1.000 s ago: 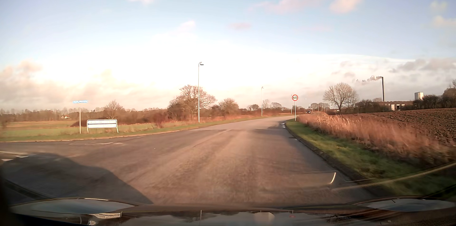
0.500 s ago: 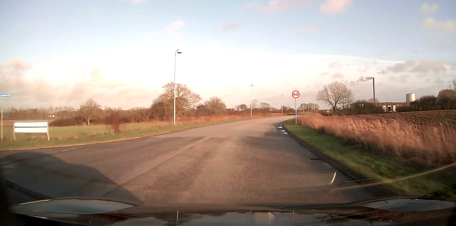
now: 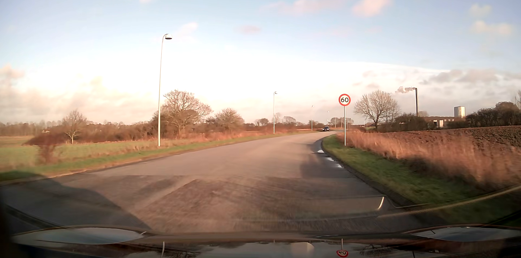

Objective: Follow the waypoints while adhering to traffic rules and regulations

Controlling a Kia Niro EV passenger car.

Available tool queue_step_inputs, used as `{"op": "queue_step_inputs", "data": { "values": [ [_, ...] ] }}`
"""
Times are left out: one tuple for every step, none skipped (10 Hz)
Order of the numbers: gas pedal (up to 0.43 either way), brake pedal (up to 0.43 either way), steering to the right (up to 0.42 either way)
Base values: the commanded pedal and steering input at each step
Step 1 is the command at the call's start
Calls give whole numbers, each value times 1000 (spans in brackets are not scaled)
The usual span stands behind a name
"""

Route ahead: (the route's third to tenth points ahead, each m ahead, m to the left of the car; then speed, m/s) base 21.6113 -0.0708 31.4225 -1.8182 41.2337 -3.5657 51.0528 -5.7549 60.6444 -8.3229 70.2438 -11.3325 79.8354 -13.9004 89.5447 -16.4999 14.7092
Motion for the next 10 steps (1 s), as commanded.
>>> {"op": "queue_step_inputs", "data": {
  "values": [
    [209, 0, 30],
    [220, 0, 30],
    [220, 0, 29],
    [220, 0, 28],
    [228, 0, 26],
    [240, 0, 24],
    [248, 0, 24],
    [248, 0, 23],
    [248, 0, 24],
    [240, 0, 27]
  ]
}}
